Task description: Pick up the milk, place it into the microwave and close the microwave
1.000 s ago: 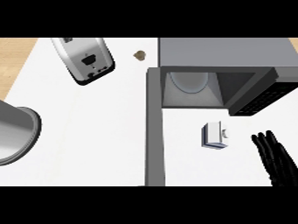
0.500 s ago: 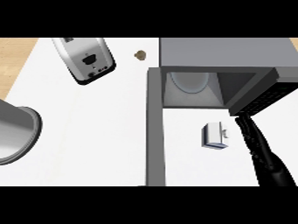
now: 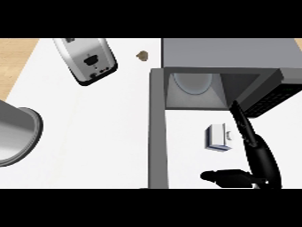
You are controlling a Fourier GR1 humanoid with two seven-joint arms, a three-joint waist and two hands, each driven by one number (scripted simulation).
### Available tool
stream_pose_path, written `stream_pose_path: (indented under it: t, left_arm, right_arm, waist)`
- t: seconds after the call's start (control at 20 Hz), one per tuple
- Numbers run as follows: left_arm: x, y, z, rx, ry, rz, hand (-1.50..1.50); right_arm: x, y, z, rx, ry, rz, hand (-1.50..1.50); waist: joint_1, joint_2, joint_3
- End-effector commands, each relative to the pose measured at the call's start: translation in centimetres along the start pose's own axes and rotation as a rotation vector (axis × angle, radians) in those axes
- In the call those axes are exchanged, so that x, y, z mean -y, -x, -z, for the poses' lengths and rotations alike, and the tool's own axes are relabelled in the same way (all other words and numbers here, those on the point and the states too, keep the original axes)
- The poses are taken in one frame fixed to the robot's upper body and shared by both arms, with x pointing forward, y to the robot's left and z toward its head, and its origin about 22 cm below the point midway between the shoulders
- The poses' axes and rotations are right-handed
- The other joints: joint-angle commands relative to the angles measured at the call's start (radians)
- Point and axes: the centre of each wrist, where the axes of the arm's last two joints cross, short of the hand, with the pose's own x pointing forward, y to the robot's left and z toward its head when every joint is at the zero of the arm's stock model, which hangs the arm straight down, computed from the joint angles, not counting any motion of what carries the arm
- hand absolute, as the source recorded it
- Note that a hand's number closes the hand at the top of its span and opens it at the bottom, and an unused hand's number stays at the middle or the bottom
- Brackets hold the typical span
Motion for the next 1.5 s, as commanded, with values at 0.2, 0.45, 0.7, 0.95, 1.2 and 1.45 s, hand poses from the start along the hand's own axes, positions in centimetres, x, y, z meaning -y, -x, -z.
stream_pose_path:
  t: [0.2,0.45,0.7,0.95,1.2,1.45]
  left_arm:
    - [-1.3,-1.4,-1.0,0.0,0.005,-0.005,-1.5]
    - [-0.6,0.2,-1.9,0.006,0.016,-0.009,-1.5]
    - [-1.0,-0.7,-1.5,0.005,-0.003,0.005,-1.5]
    - [-1.0,-2.1,-1.8,0.001,0.011,-0.002,-1.5]
    - [-2.0,-1.1,-3.5,0.005,-0.003,-0.03,-1.5]
    - [-1.1,-2.0,-1.6,0.002,0.001,-0.018,-1.5]
  right_arm:
    - [1.5,6.2,-0.2,-0.062,0.044,-0.067,-1.5]
    - [2.4,8.4,0.7,-0.065,0.03,-0.065,-1.5]
    - [2.1,9.5,1.4,-0.075,-0.055,-0.023,-1.5]
    - [-1.4,11.7,0.3,-0.127,-0.076,-0.027,-1.5]
    - [-0.3,13.9,-2.9,-0.134,-0.058,-0.075,1.5]
    - [0.0,15.0,-2.5,-0.115,-0.048,-0.185,-1.5]
  waist:
    - [0.003,0.001,0.001]
    - [0.006,0.001,0.0]
    - [0.001,0.001,0.0]
    - [0.006,0.001,0.001]
    - [0.008,0.001,0.001]
    - [0.005,0.004,0.001]
